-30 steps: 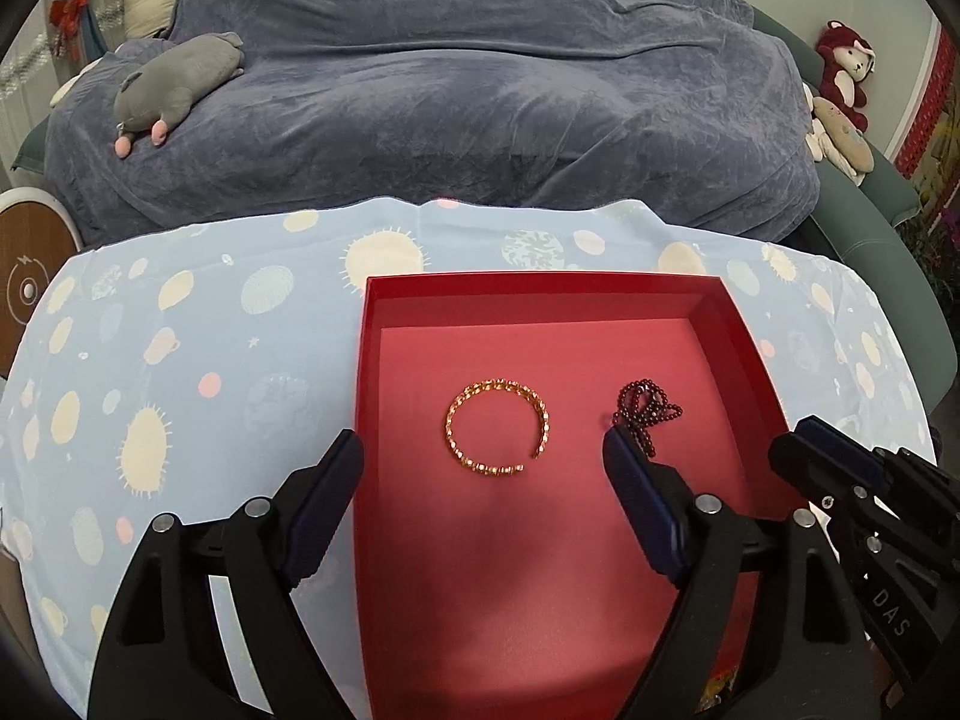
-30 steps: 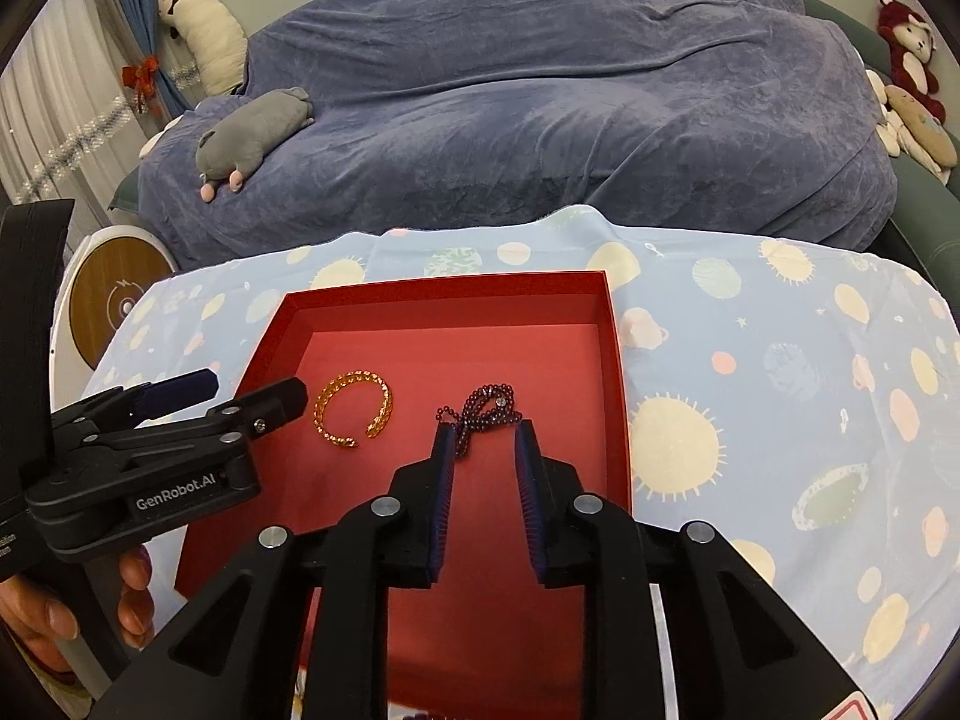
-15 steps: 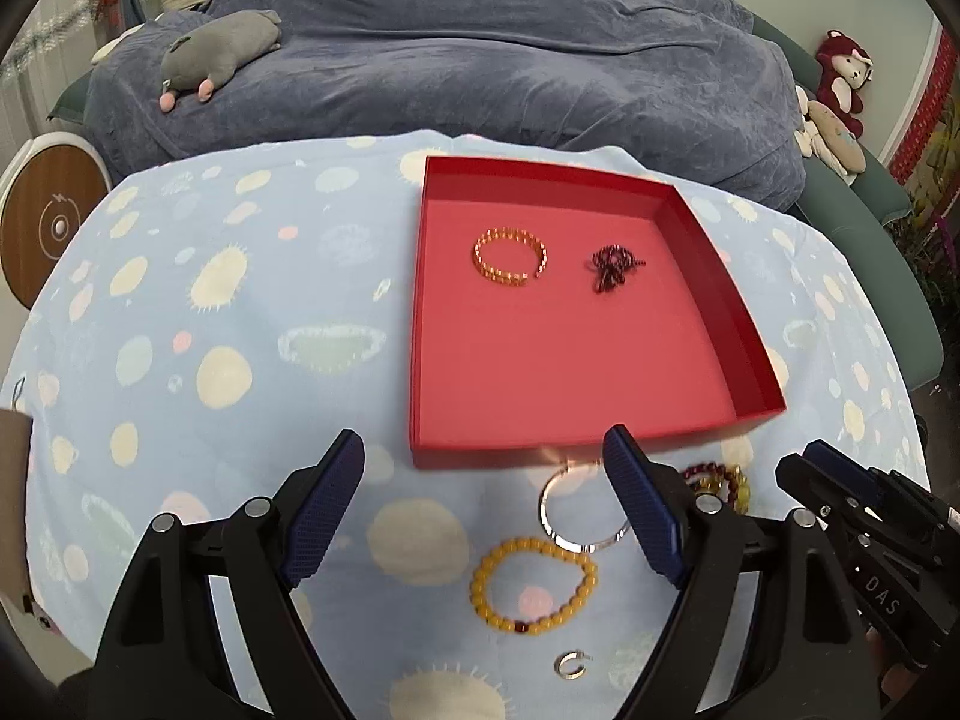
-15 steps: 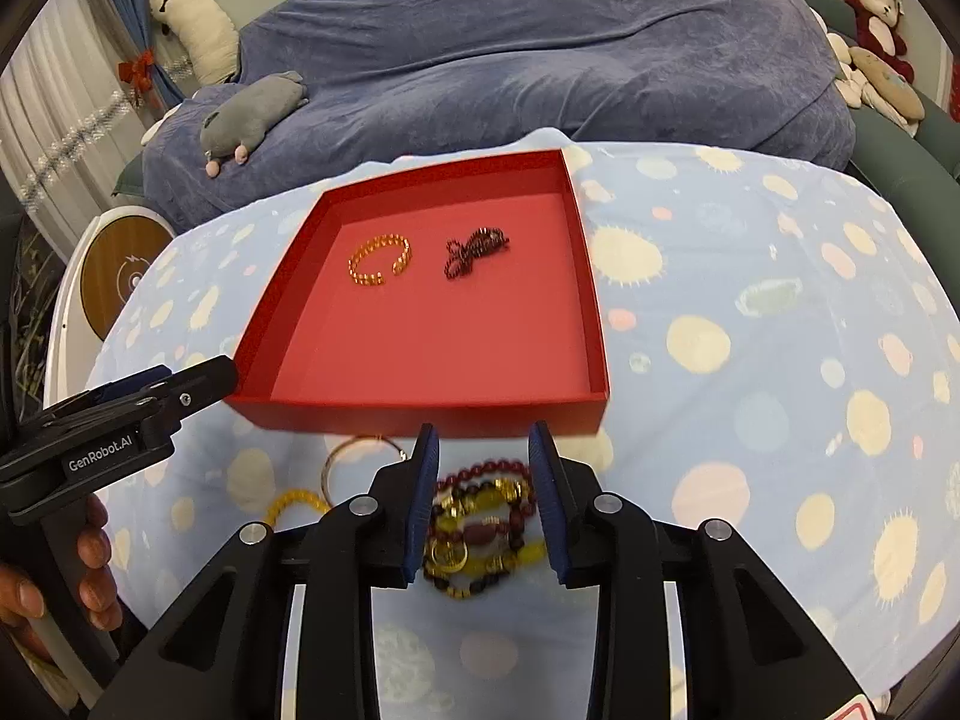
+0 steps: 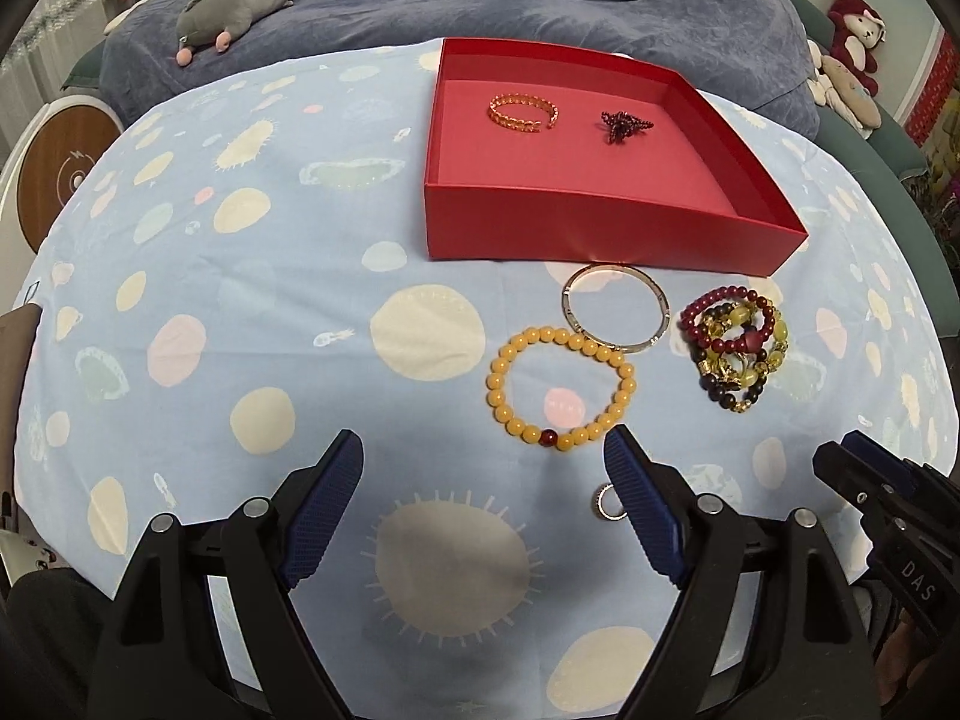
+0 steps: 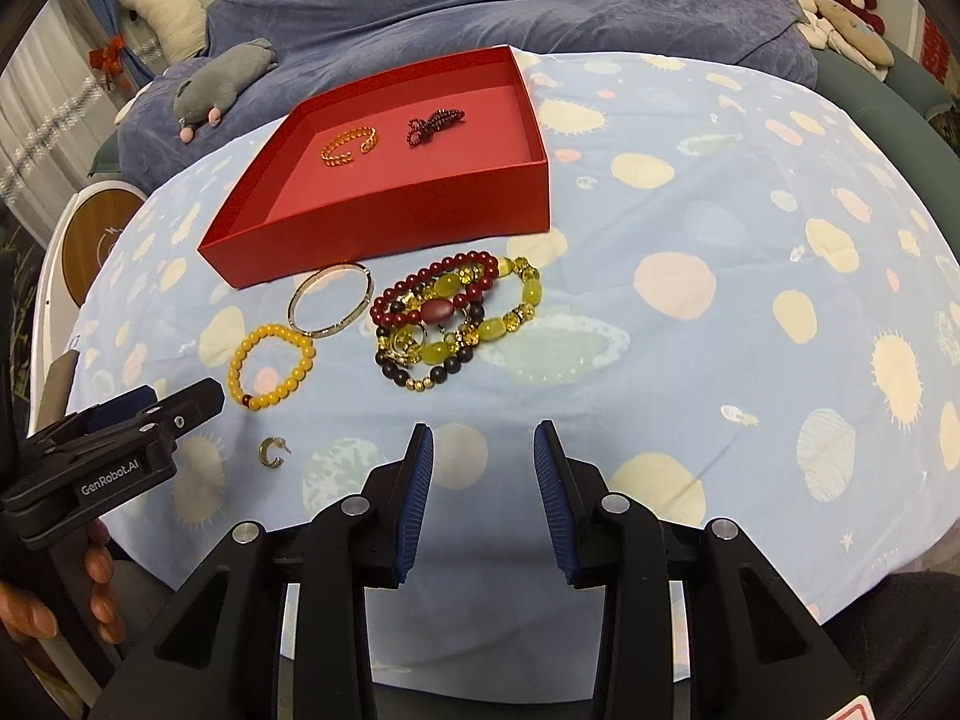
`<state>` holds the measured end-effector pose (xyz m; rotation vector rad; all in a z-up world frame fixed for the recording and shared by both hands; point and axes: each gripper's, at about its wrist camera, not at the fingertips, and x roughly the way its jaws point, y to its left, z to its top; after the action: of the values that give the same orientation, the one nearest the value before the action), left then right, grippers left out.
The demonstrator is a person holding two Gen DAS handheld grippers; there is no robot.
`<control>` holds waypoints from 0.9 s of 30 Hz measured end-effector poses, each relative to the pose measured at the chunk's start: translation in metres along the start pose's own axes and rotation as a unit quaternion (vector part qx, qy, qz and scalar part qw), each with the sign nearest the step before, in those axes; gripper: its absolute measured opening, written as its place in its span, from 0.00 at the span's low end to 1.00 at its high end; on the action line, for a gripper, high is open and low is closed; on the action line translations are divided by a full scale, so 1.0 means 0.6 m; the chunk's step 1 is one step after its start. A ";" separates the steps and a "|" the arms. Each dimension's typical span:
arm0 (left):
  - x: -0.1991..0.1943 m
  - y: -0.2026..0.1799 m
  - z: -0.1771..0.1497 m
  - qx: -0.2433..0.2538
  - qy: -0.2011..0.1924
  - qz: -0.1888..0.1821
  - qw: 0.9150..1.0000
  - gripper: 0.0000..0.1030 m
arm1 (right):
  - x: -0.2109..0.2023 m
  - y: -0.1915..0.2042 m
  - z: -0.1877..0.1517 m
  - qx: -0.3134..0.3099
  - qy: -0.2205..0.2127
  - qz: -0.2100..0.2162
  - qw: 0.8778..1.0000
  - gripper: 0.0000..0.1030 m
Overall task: Organize jewelry
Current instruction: 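Withdraw both tools from the box toward the remaining jewelry, then grasp the amber bead bracelet with the left tool while the right grasps the dark red bead bracelet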
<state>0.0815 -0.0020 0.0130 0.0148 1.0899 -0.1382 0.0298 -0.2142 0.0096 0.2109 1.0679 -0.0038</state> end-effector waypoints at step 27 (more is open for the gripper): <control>0.059 -0.005 0.034 0.000 0.011 -0.013 1.000 0.09 | 0.069 0.006 0.107 0.013 -0.012 0.009 1.000 0.34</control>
<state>0.1152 -0.0105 -0.0084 0.0018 1.1119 -0.1612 0.1058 -0.2175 0.0040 0.2435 1.0417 -0.0053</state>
